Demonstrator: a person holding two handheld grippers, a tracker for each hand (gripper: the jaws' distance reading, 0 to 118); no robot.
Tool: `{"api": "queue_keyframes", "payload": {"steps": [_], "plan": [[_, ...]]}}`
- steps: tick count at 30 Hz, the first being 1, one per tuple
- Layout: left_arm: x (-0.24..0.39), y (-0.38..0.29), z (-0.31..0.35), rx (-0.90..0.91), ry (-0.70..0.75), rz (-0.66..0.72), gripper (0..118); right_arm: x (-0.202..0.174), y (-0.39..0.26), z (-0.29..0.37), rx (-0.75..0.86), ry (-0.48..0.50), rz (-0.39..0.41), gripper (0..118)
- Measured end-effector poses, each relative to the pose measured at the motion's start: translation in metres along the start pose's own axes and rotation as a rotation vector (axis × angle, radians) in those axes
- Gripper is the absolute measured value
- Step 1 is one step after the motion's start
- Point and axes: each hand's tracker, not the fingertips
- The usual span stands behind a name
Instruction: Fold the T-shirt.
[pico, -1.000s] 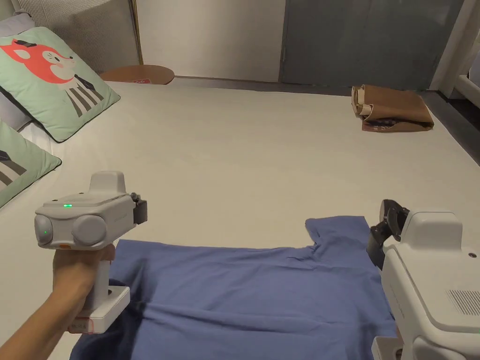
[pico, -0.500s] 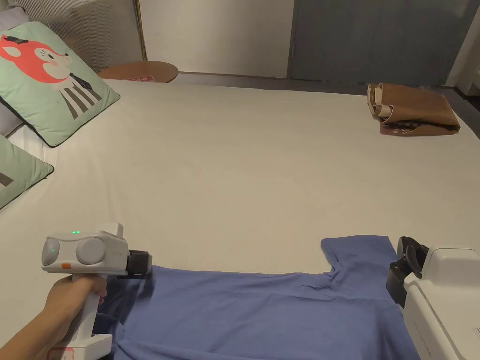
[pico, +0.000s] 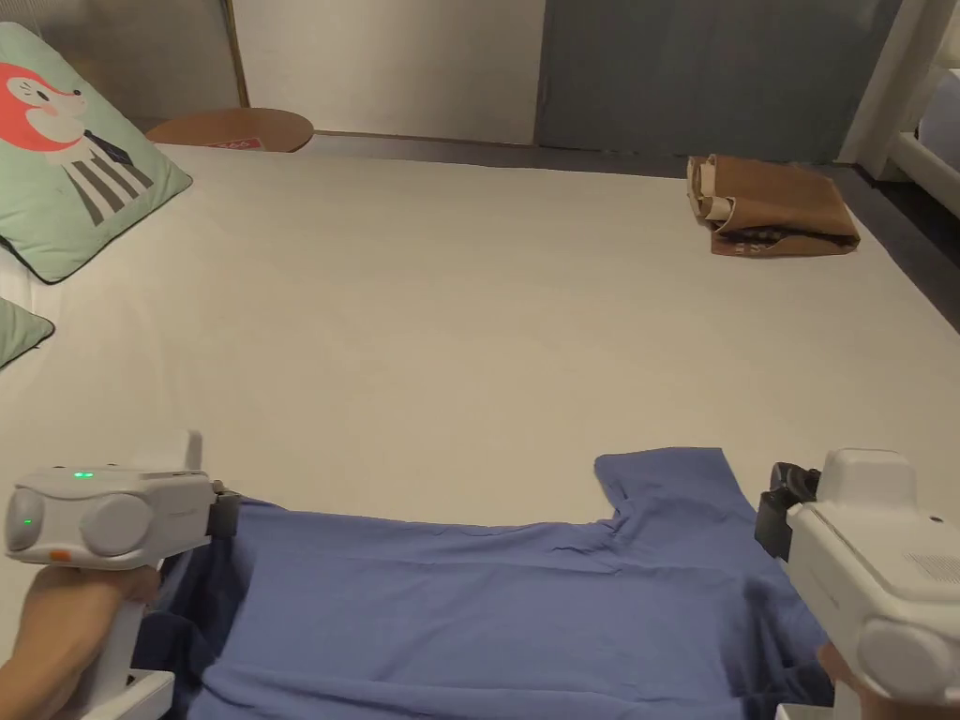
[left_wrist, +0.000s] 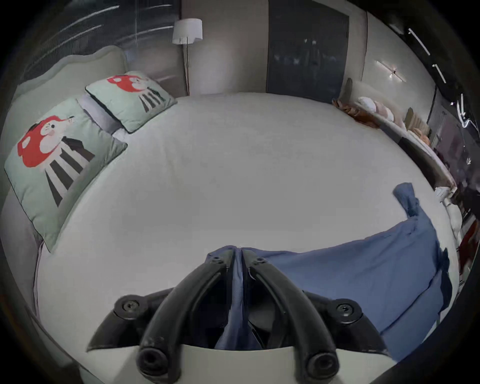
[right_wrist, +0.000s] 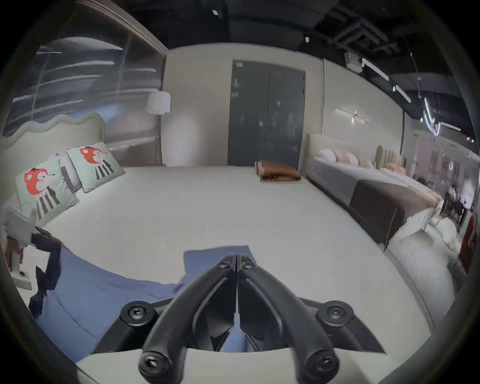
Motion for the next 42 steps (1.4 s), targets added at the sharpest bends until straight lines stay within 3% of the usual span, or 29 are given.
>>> {"api": "queue_keyframes", "payload": {"steps": [1,2,4,5,6,10,12,16,18,23,32,42], "plan": [[-0.002,0.0,0.006,0.014,-0.009,0.002,2,0.007,0.001,-0.014,-0.044,-0.008,-0.011,11],[-0.003,-0.001,0.012,0.024,-0.018,0.007,2,0.014,0.002,-0.031,-0.117,-0.013,-0.02,29],[-0.005,-0.001,0.021,0.052,-0.042,0.017,2,0.024,0.005,-0.056,-0.187,-0.01,-0.049,84],[-0.007,-0.002,0.026,0.069,-0.054,0.024,2,0.029,0.002,-0.072,-0.245,-0.008,-0.069,101],[-0.008,-0.002,0.029,0.077,-0.062,0.027,2,0.03,-0.001,-0.085,-0.284,-0.015,-0.066,108],[-0.008,-0.002,0.033,0.085,-0.072,0.015,2,0.033,-0.017,-0.121,-0.436,-0.015,-0.036,105],[-0.008,-0.004,0.033,0.085,-0.075,0.014,1,0.022,-0.023,-0.123,-0.45,-0.031,0.007,91],[-0.01,-0.007,0.033,0.08,-0.072,0.014,1,0.013,-0.032,-0.122,-0.446,-0.016,0.054,4],[-0.011,-0.008,0.033,0.077,-0.069,0.01,1,0.013,-0.033,-0.117,-0.438,0.023,0.036,3],[-0.012,-0.011,0.039,0.083,-0.067,0.025,1,0.014,-0.023,-0.086,-0.345,-0.003,0.051,3],[-0.017,-0.03,0.081,0.116,-0.053,0.057,1,0.027,0.007,0.053,-0.117,0.101,0.014,3],[-0.04,-0.112,0.129,0.078,-0.066,0.118,2,0.046,-0.073,0.154,-0.106,0.152,-0.088,3]]}}
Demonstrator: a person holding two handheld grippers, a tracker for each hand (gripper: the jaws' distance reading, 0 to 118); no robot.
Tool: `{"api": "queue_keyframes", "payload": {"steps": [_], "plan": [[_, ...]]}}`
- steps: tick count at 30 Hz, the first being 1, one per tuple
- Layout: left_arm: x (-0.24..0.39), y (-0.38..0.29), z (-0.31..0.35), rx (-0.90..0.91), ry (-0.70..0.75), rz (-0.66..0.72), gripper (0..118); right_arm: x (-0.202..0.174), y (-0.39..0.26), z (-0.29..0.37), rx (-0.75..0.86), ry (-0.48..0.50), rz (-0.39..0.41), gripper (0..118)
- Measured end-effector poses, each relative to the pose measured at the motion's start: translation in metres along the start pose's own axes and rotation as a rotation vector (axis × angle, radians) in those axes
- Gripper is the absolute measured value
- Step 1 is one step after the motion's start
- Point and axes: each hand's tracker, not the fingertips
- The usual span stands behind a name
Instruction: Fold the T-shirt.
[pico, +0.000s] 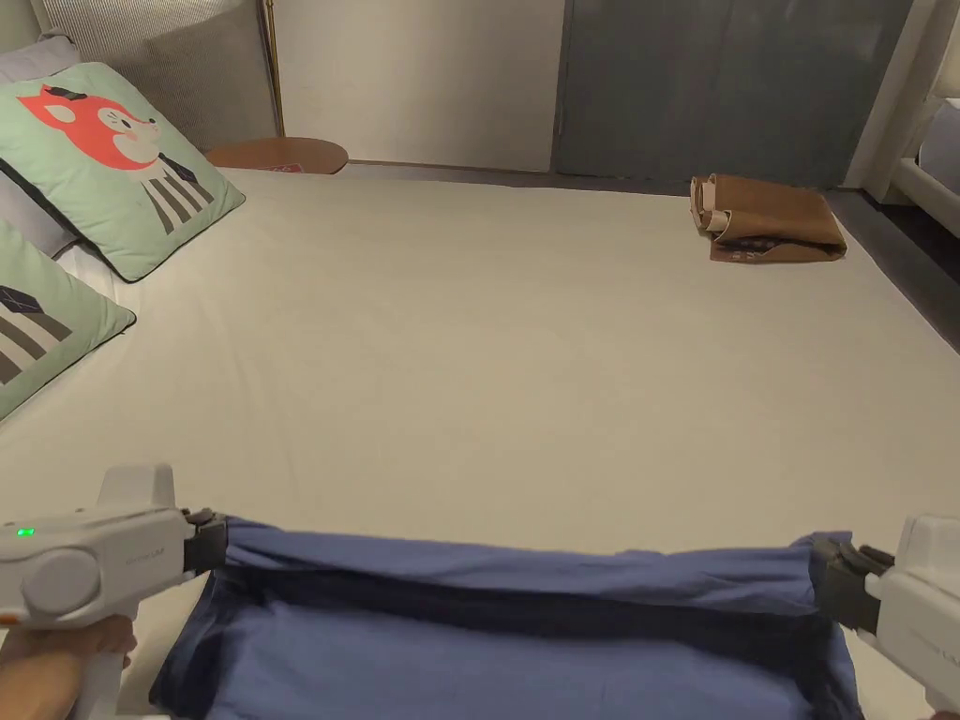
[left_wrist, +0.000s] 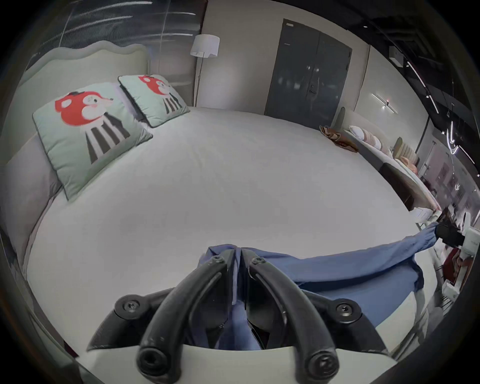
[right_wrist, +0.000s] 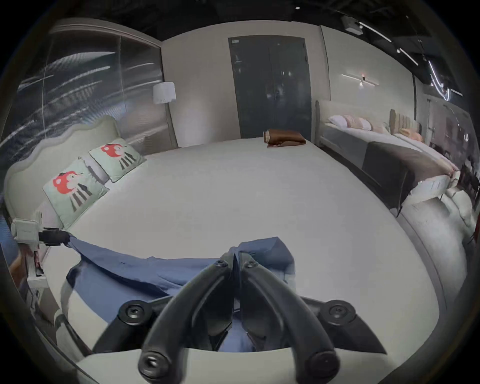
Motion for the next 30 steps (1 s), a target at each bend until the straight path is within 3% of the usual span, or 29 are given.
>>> {"api": "queue_keyframes", "payload": {"steps": [9,16,18,19,20,22,23,24,30], "plan": [[-0.022,-0.077,0.008,-0.106,0.029,0.084,2,0.015,-0.081,0.005,-0.131,-0.048,-0.092,3],[-0.015,-0.09,-0.001,-0.132,0.083,0.05,2,0.016,-0.101,-0.012,-0.182,-0.098,-0.093,3],[-0.009,-0.085,0.003,-0.131,0.093,0.043,7,0.016,-0.094,-0.007,-0.182,-0.09,-0.097,5],[-0.007,-0.081,0.005,-0.131,0.094,0.046,23,0.013,-0.089,-0.004,-0.169,-0.08,-0.098,16],[-0.005,-0.076,0.009,-0.126,0.09,0.064,46,0.009,-0.083,0.0,-0.151,-0.073,-0.095,35],[0.002,-0.063,0.019,-0.064,0.052,0.099,100,-0.003,-0.063,0.011,-0.089,-0.077,-0.071,88],[0.009,-0.055,0.027,-0.012,0.038,0.101,110,-0.009,-0.052,0.016,-0.05,-0.082,-0.057,102],[0.017,-0.046,0.037,0.06,0.016,0.104,108,-0.017,-0.041,0.021,-0.001,-0.081,-0.045,110],[0.071,0.0,0.089,0.437,0.006,-0.003,108,-0.071,0.019,0.054,0.285,-0.053,0.027,110]]}}
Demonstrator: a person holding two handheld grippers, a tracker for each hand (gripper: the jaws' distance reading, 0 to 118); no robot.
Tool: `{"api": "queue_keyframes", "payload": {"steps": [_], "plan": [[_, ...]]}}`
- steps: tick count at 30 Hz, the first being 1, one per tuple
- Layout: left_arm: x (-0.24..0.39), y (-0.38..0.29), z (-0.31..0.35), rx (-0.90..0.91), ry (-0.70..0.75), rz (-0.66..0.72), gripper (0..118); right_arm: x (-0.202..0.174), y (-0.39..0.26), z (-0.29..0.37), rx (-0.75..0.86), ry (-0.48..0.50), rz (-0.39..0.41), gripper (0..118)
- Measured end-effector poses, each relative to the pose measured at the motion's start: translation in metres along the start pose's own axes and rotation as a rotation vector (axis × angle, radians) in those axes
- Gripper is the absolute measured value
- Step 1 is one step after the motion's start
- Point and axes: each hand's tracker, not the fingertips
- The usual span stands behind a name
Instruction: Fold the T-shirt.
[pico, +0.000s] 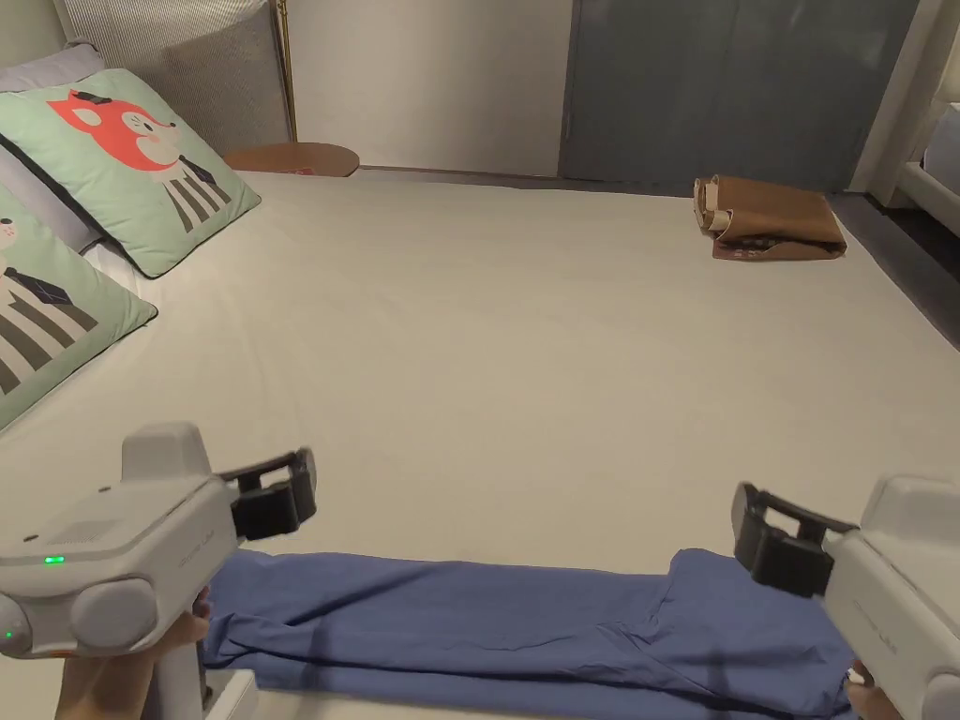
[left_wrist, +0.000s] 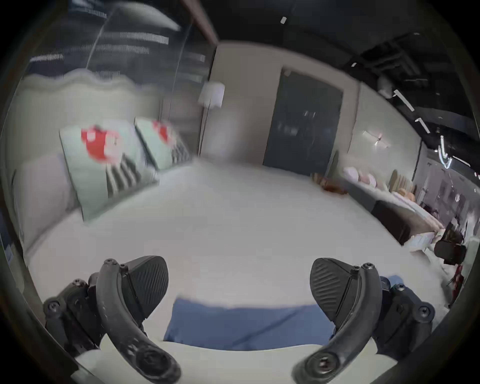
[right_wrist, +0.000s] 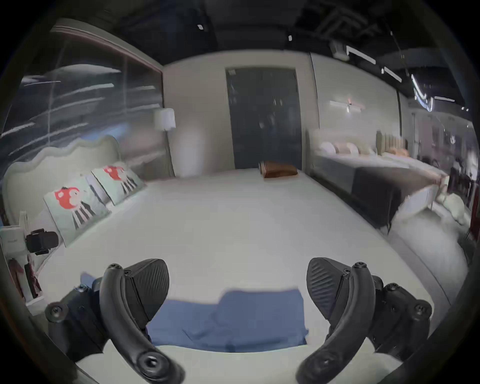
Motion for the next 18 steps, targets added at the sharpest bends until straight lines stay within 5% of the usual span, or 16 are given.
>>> {"api": "queue_keyframes", "payload": {"steps": [9,12,13,14,16,17,18], "plan": [[0.047,0.019,0.018,0.245,0.005,-0.104,107,-0.057,0.03,0.012,0.219,-0.06,0.149,108],[0.053,0.013,0.018,0.253,-0.01,-0.156,105,-0.061,0.027,0.011,0.254,-0.063,0.158,94],[0.054,0.01,0.019,0.26,-0.025,-0.172,96,-0.062,0.027,0.011,0.257,-0.063,0.159,79],[0.056,0.008,0.021,0.277,-0.031,-0.193,73,-0.063,0.027,0.011,0.264,-0.064,0.161,63],[0.06,0.006,0.019,0.277,-0.024,-0.233,0,-0.067,0.026,0.013,0.284,-0.087,0.167,15],[0.061,0.006,0.017,0.274,-0.025,-0.235,0,-0.067,0.025,0.012,0.285,-0.088,0.171,1],[0.06,0.007,0.016,0.276,-0.029,-0.234,0,-0.067,0.024,0.013,0.29,-0.092,0.168,0]]}}
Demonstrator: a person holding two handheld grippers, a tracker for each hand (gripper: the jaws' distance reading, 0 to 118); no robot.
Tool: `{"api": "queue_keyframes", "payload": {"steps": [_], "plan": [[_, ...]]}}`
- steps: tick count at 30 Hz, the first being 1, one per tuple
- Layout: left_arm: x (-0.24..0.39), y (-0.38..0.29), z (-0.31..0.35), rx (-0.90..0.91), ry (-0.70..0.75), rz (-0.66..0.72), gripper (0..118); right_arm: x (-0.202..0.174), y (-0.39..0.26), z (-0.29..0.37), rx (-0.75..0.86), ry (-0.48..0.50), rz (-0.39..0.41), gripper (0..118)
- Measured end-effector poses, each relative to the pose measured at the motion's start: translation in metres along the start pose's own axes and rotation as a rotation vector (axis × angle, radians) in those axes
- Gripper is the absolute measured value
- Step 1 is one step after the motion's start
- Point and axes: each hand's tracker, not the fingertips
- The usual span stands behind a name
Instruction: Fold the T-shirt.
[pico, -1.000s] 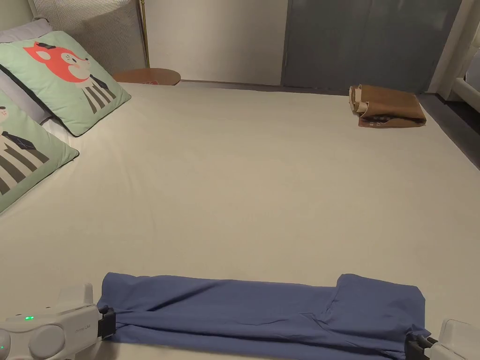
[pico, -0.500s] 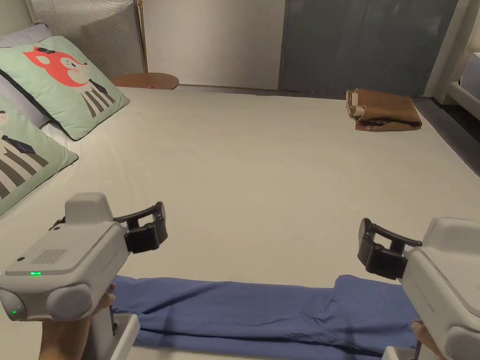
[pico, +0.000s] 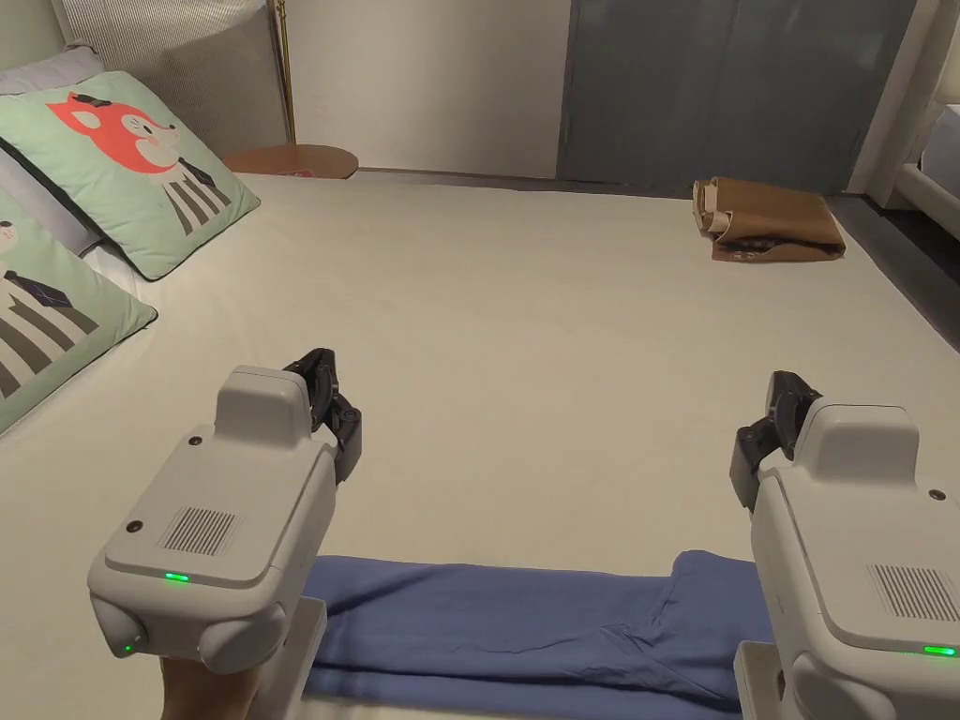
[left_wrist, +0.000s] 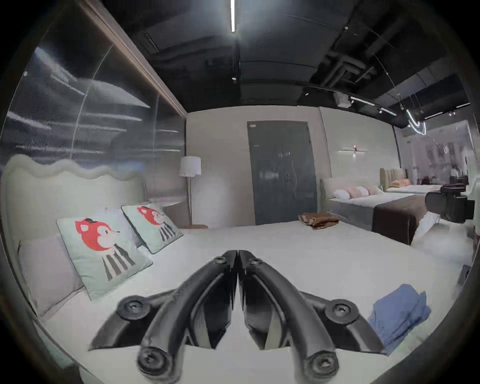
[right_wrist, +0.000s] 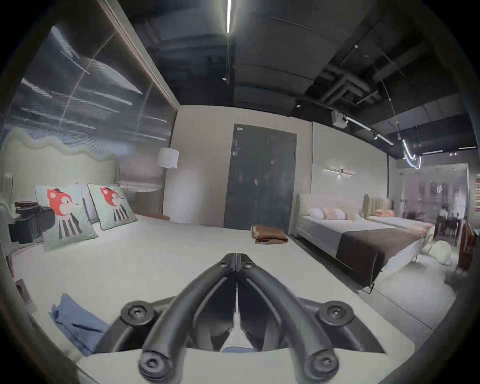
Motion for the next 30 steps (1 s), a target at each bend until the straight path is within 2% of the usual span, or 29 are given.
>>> {"api": "queue_keyframes", "payload": {"steps": [9,11,15,17,20,24,30], "plan": [[-0.007,-0.003,-0.015,-0.03,-0.043,0.029,0,-0.005,-0.001,0.001,-0.01,0.016,0.017,0],[-0.019,-0.006,-0.02,-0.095,-0.076,0.135,0,-0.006,-0.001,-0.001,-0.008,0.02,0.022,0],[-0.073,-0.024,-0.041,-0.304,-0.239,0.467,0,-0.008,-0.001,-0.006,-0.014,0.033,0.022,0],[-0.102,-0.041,-0.052,-0.394,-0.289,0.589,0,-0.009,-0.002,-0.01,-0.025,0.039,0.024,0],[-0.142,-0.067,-0.062,-0.523,-0.322,0.699,0,-0.012,-0.004,-0.015,-0.048,0.055,0.02,0],[-0.191,-0.101,-0.068,-0.646,-0.311,0.743,0,-0.016,-0.008,-0.022,-0.067,0.056,0.029,0],[-0.241,-0.148,-0.068,-0.802,-0.375,0.904,0,-0.019,-0.016,-0.033,-0.096,0.062,0.026,0]]}}
